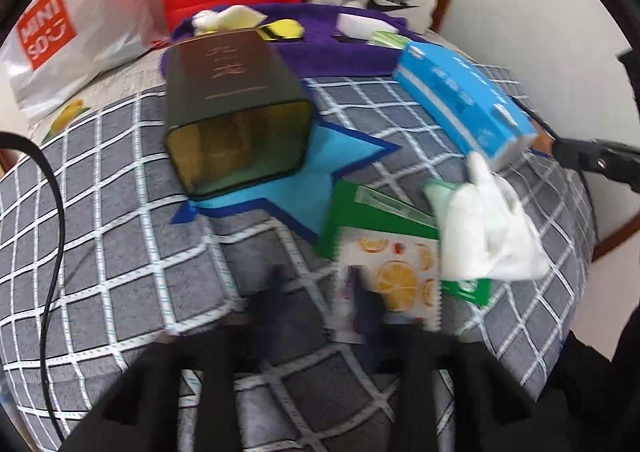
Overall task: Organize soft objects
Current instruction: 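Grasp the orange-print snack packet with the left tool while the right tool holds the strap, then carry the snack packet with the left tool while the right tool carries the strap to the towel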
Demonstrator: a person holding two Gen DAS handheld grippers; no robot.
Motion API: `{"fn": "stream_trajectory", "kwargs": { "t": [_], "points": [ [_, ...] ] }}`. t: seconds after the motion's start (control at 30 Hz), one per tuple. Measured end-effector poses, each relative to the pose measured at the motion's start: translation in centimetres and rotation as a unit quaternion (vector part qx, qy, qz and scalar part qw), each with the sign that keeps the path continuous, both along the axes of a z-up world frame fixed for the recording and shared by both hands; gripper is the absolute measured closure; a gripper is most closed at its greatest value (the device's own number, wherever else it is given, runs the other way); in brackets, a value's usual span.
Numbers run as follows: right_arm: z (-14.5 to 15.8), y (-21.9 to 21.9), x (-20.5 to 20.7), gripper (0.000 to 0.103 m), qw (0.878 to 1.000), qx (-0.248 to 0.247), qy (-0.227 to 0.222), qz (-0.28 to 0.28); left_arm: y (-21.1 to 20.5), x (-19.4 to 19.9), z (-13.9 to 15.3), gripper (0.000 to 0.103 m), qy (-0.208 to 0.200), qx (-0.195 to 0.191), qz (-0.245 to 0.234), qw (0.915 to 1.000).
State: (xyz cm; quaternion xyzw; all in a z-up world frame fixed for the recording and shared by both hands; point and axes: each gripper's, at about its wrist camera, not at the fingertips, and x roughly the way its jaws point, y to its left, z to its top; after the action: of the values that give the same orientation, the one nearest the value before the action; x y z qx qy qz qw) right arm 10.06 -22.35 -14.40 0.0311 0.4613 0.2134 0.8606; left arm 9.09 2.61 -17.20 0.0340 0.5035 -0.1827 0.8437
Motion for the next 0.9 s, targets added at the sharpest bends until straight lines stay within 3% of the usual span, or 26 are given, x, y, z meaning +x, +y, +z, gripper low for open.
{"fn": "stream_trajectory", "kwargs": {
  "t": [0.03, 0.07, 0.23, 0.33, 0.47, 0.57, 0.7, 0.9],
  "points": [
    [0.0, 0.0, 0.0, 0.083, 1.000, 0.000, 0.000, -0.001, -0.3, -0.2, 0.1, 0.023, -0.004, 0.000, -0.005, 1.0000],
    [0.0, -0.1, 0.0, 0.083, 1.000, 0.001, 0.001, -0.001, -0.6, -0.4, 0.2, 0.019, -0.010, 0.002, -0.008, 0.9999],
    [0.0, -0.2, -0.2, 0.083, 1.000, 0.001, 0.001, -0.001, -2.6, -1.1, -0.4, 0.019, -0.008, 0.026, -0.038, 0.9989],
    [-0.1, -0.2, -0.2, 0.083, 1.000, 0.000, 0.002, 0.000, -3.8, -1.8, -0.8, 0.019, -0.021, 0.061, -0.056, 0.9964],
    [-0.3, -0.3, -0.2, 0.083, 1.000, 0.001, 0.004, -0.002, -5.1, -2.5, -1.0, 0.020, -0.036, 0.079, -0.069, 0.9939],
    [-0.5, -0.3, -0.1, 0.083, 1.000, 0.001, 0.007, -0.001, -5.0, -2.4, -0.8, 0.046, -0.036, 0.057, -0.073, 0.9950],
    [-0.7, -0.3, -0.2, 0.083, 1.000, 0.001, 0.008, 0.000, -4.7, -1.9, -0.7, 0.063, -0.032, 0.053, -0.062, 0.9961],
    [-0.7, -0.3, -0.2, 0.083, 1.000, 0.000, 0.007, 0.001, -3.7, -1.4, -0.5, 0.079, -0.023, 0.040, -0.048, 0.9977]
  ]
}}
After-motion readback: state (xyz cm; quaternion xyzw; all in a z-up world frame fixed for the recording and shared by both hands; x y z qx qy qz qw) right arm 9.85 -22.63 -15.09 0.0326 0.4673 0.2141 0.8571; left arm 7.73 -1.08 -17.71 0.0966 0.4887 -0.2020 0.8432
